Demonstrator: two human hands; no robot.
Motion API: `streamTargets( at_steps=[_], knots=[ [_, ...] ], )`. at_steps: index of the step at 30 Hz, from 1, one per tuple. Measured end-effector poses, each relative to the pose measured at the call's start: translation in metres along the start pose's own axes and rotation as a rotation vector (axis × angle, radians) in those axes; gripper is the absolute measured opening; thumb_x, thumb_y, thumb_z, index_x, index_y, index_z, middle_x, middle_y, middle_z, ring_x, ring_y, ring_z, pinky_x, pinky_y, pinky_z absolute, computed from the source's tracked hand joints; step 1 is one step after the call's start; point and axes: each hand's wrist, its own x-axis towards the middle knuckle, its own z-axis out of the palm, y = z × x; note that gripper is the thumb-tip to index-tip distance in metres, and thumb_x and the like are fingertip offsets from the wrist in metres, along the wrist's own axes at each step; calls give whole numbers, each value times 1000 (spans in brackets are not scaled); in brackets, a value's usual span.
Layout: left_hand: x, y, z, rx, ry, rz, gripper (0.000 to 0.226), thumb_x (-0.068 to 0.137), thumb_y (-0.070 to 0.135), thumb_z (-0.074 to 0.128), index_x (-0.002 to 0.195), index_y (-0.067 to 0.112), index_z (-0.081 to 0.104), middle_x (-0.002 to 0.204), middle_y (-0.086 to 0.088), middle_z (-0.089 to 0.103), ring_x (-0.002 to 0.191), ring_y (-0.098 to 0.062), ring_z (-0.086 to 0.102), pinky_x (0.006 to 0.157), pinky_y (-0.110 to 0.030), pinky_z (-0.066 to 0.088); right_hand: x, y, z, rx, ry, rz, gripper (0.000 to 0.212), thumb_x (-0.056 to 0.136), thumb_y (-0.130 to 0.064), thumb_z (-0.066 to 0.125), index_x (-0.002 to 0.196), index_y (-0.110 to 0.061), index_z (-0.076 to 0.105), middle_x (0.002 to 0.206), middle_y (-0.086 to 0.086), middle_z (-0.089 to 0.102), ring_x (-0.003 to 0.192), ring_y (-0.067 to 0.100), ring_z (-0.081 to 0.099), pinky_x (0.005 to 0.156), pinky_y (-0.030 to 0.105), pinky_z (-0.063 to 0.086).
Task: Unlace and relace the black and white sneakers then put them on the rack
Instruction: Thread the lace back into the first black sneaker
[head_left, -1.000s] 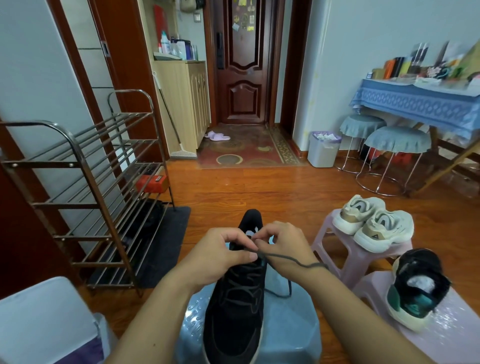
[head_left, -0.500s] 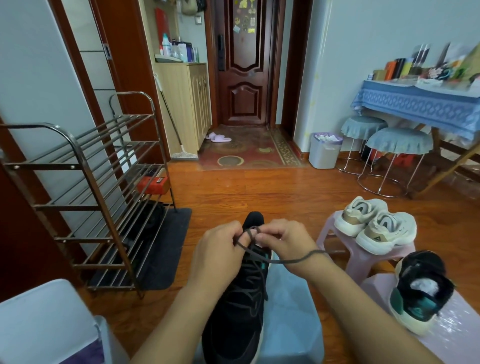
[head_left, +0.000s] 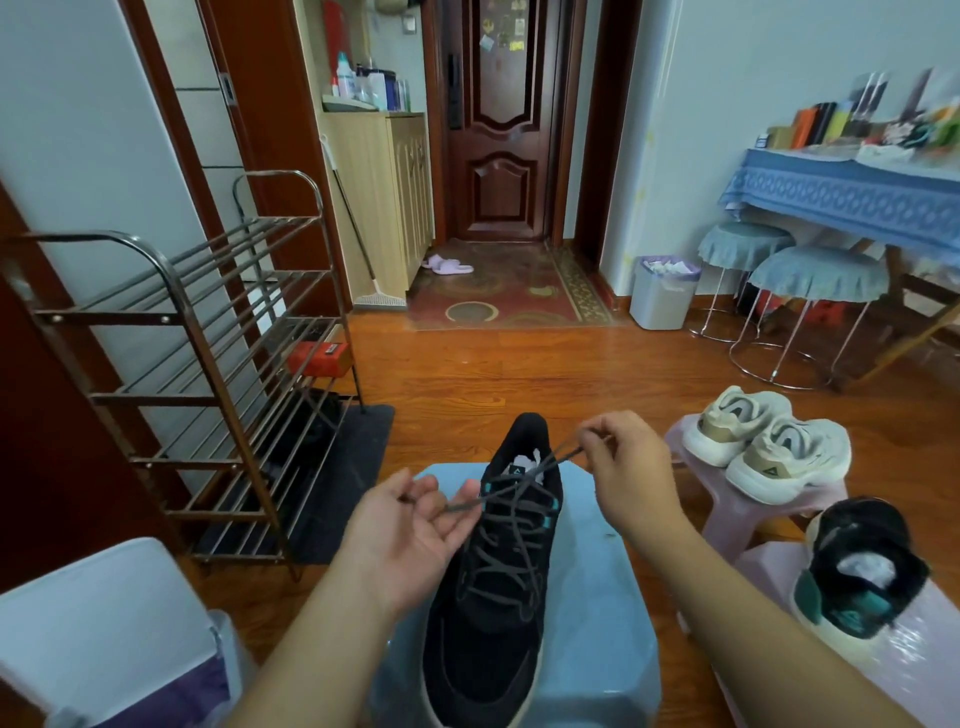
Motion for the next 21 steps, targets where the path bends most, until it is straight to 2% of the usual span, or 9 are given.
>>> streamTargets(
  at_steps=[2,4,7,9,11,13,16,19,21],
  knots=[
    [3,-3,2,42,22,-49,43,111,35,35,75,12,46,46,-1,33,54,-21,55,90,-49,54,-3,12,3,-398,85,-175,9,93,-2,63,91,-11,63,89,-2,48,61,22,50,53,34,40],
    [5,-2,7,164,41,-38,39,110,35,39,78,14,45,46,3,23,44,-16,37,84,-45,54,-3,13,6,-460,94,-195,9,91,0,63,92,-8,61,90,-1,45,58,26,49,47,39,42],
    [0,4,23,614,55,118,19,103,28,56,113,14,50,59,4,29,51,-14,37,77,-38,49,0,-8,4,-165,118,-245,9,93,-4,63,95,-12,67,93,-8,50,73,9,54,65,27,49],
    [-3,5,37,1100,38,259,46,96,32,65,130,23,36,79,6,47,70,-14,54,76,-35,50,1,-32,-2,28,118,-268,12,92,-7,67,96,-17,71,93,-12,57,76,3,55,67,13,43],
    [-9,-1,52,1459,-57,410,46,93,42,66,123,32,32,93,7,55,83,-14,62,68,-32,48,1,-55,-4,159,61,-318,17,88,-9,73,101,-20,74,96,-11,63,75,2,56,68,10,41],
    [-7,-9,58,1632,-163,580,19,93,44,54,106,45,42,92,14,58,84,-12,62,66,-34,50,-2,-68,-1,171,-67,-390,25,87,-13,75,111,-21,75,102,-13,66,87,-2,60,76,9,41],
    [0,-11,54,1830,-252,671,25,97,31,39,88,51,51,91,15,61,96,-14,60,85,-41,47,-2,-67,4,76,-240,-378,30,92,-34,64,121,-29,72,98,-24,59,98,-3,58,84,14,42],
    [1,-9,54,1858,-277,697,26,108,34,33,112,35,59,102,9,63,106,-8,50,95,-35,29,4,-55,-5,-33,-283,-267,24,97,-40,58,114,-31,72,93,-22,58,89,-3,55,78,23,42],
    [-1,-6,53,1782,-315,580,38,110,42,30,120,25,63,91,8,56,94,5,42,93,-32,24,7,-45,-15,-67,-232,-144,26,95,-48,59,108,-29,71,92,-18,64,85,-1,57,75,26,44]
  ],
)
